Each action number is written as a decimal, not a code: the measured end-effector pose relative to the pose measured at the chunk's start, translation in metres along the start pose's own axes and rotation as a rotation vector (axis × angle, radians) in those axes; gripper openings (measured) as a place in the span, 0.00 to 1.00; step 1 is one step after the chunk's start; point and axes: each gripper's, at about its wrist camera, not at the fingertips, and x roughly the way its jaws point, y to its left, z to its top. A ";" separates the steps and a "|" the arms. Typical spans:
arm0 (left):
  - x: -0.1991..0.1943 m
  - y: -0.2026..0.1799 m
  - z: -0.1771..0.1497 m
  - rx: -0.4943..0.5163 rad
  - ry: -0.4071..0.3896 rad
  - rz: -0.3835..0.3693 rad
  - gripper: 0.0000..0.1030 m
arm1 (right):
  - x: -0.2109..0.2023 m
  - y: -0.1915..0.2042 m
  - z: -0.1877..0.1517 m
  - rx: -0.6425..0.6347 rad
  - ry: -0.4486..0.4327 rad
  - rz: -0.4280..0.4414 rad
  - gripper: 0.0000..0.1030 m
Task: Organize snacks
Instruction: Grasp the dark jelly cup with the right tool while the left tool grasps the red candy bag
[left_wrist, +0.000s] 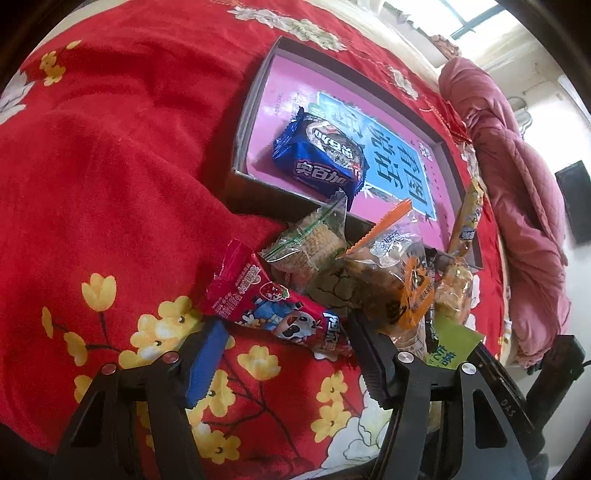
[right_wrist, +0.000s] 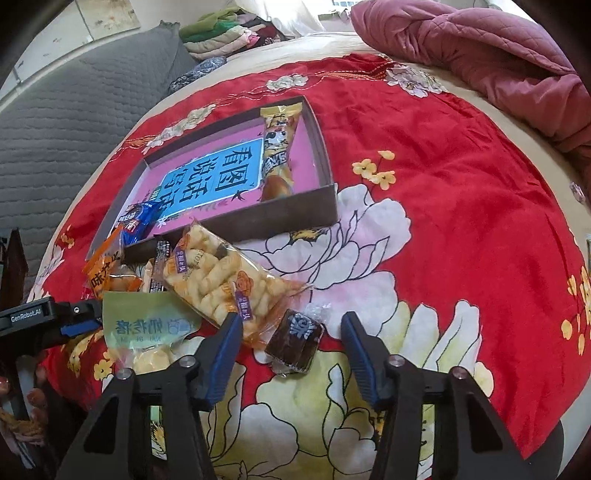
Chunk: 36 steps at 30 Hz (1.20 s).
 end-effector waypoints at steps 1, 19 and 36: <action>0.000 0.000 0.000 0.004 -0.001 0.004 0.65 | 0.000 0.001 -0.001 -0.003 0.000 0.003 0.48; 0.005 0.006 0.008 -0.014 -0.011 -0.012 0.36 | 0.008 -0.005 -0.004 0.020 0.038 0.012 0.33; -0.023 -0.004 -0.004 0.060 -0.039 -0.033 0.25 | -0.011 -0.009 0.003 0.032 -0.054 -0.017 0.32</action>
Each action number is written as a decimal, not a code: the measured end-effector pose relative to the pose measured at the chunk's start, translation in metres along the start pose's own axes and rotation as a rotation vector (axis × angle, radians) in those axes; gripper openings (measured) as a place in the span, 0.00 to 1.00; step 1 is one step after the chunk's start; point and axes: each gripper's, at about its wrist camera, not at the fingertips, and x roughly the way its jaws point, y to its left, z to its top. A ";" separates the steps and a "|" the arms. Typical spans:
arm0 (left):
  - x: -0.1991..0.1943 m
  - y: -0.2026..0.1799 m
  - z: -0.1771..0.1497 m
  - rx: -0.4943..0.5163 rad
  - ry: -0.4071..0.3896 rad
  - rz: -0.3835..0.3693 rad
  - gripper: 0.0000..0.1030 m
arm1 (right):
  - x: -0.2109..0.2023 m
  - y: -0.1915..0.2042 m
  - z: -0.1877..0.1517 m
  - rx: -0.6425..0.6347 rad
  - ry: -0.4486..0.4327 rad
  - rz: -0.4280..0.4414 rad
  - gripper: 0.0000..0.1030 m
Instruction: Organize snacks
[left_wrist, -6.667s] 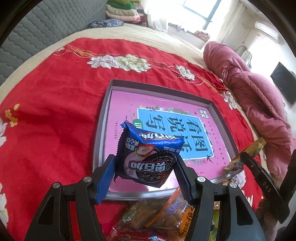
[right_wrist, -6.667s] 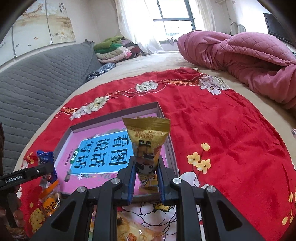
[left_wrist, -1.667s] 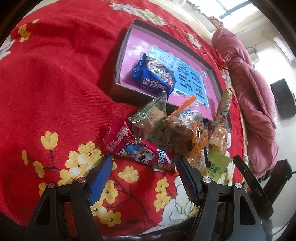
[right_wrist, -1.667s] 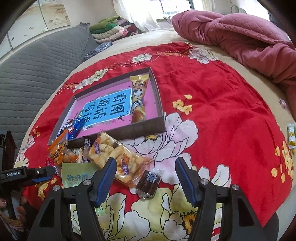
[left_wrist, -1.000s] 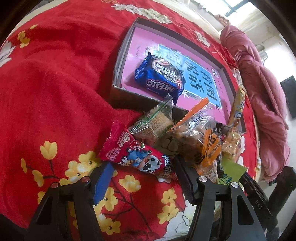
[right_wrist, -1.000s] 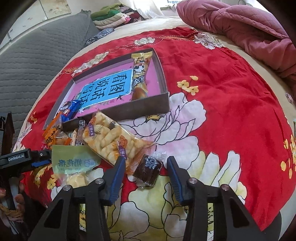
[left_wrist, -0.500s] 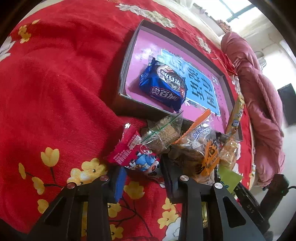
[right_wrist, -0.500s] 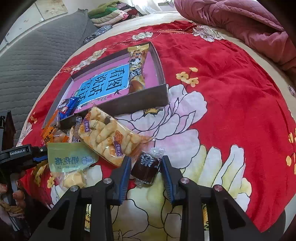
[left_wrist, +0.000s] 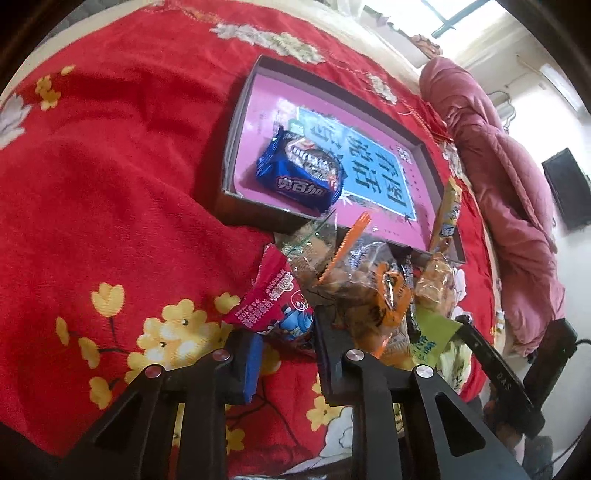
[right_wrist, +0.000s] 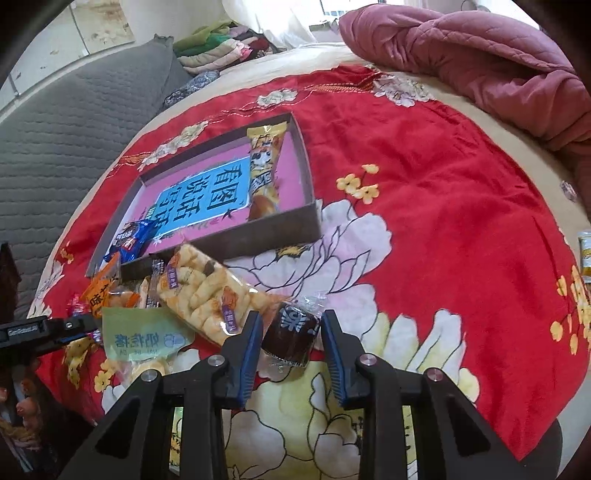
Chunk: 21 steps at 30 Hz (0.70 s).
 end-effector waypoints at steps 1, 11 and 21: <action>-0.003 -0.001 0.000 0.003 -0.007 0.004 0.25 | 0.000 0.000 0.000 -0.002 -0.001 0.001 0.32; -0.023 -0.005 0.001 0.047 -0.079 0.024 0.20 | -0.011 0.016 0.002 -0.093 -0.068 -0.012 0.32; -0.051 -0.020 0.005 0.124 -0.182 0.005 0.15 | -0.019 0.022 0.007 -0.128 -0.129 -0.005 0.32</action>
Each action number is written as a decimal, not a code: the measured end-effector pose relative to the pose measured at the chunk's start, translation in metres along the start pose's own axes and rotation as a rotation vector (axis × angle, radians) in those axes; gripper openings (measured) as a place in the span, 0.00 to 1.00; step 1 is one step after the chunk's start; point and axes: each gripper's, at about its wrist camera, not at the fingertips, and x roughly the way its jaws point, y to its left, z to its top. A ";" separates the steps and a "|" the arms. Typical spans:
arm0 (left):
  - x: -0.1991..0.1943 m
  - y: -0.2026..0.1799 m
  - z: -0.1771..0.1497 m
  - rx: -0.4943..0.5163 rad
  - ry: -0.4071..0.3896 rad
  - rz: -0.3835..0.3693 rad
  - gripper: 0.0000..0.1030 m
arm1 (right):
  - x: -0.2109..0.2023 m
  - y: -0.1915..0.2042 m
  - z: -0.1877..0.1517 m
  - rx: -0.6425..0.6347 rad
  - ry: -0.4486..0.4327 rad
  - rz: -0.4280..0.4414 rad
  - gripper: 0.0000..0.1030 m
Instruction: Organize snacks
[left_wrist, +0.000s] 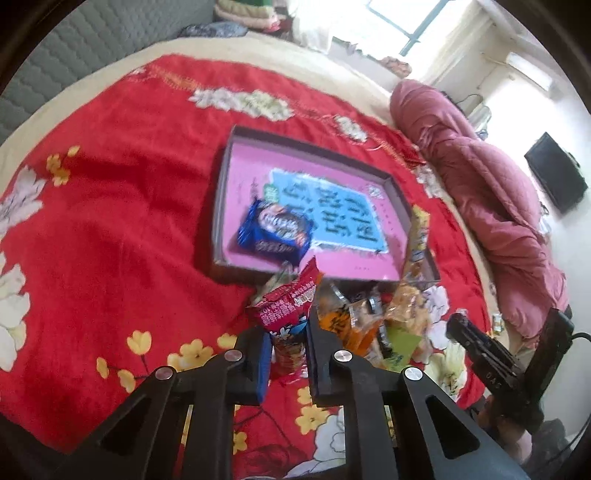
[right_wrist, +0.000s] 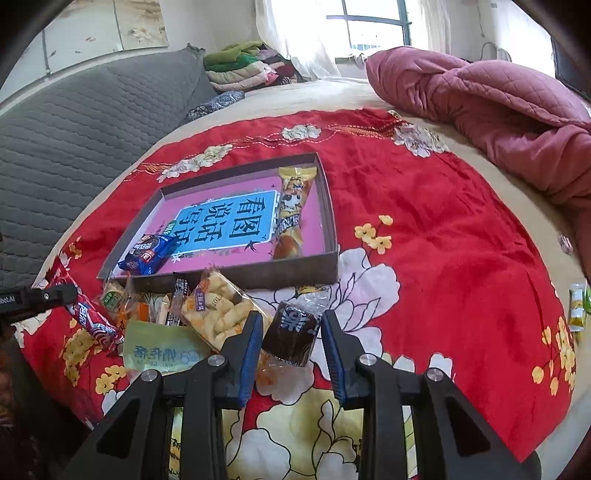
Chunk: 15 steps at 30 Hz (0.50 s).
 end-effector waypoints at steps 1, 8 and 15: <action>-0.003 -0.003 0.001 0.013 -0.016 -0.005 0.15 | -0.001 0.001 0.000 -0.002 -0.007 0.003 0.32; -0.013 -0.016 0.008 0.048 -0.077 -0.052 0.14 | -0.006 0.005 0.007 -0.015 -0.059 0.032 0.32; -0.016 -0.024 0.015 0.059 -0.113 -0.072 0.14 | -0.005 0.007 0.012 0.001 -0.081 0.052 0.32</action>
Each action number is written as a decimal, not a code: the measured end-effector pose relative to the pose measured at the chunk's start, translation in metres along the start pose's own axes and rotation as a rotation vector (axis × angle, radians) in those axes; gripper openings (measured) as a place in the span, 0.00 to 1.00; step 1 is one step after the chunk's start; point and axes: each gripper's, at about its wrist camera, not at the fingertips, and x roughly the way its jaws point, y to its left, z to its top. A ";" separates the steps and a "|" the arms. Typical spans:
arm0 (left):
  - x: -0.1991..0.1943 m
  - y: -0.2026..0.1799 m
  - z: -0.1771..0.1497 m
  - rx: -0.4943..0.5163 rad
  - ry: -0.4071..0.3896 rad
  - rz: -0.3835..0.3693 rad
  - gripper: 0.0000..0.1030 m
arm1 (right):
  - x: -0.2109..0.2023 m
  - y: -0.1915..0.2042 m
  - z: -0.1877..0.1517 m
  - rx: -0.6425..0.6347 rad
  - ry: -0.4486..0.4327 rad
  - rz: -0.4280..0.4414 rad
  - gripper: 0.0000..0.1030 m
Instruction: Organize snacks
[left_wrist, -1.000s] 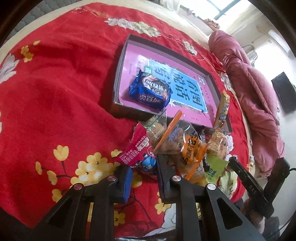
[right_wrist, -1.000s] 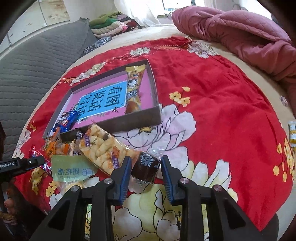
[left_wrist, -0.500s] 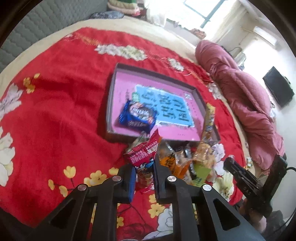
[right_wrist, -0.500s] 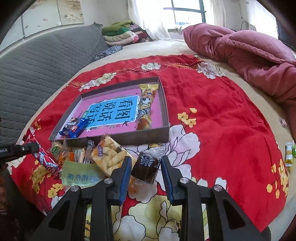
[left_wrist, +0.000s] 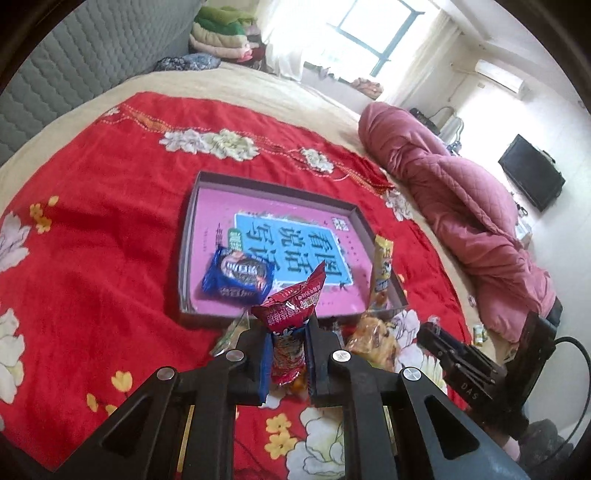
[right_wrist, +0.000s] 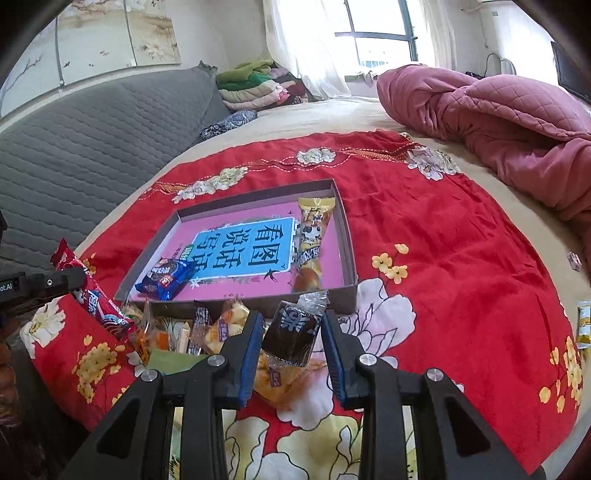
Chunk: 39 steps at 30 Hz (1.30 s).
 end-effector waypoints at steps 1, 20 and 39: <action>0.000 -0.001 0.002 0.001 -0.007 -0.002 0.14 | 0.000 0.000 0.001 0.002 -0.003 0.002 0.32; 0.014 -0.002 0.027 -0.021 -0.063 0.022 0.14 | 0.006 0.005 0.017 -0.009 -0.065 0.013 0.32; 0.065 -0.014 0.041 -0.032 -0.029 -0.053 0.14 | 0.018 0.010 0.028 -0.017 -0.075 0.002 0.32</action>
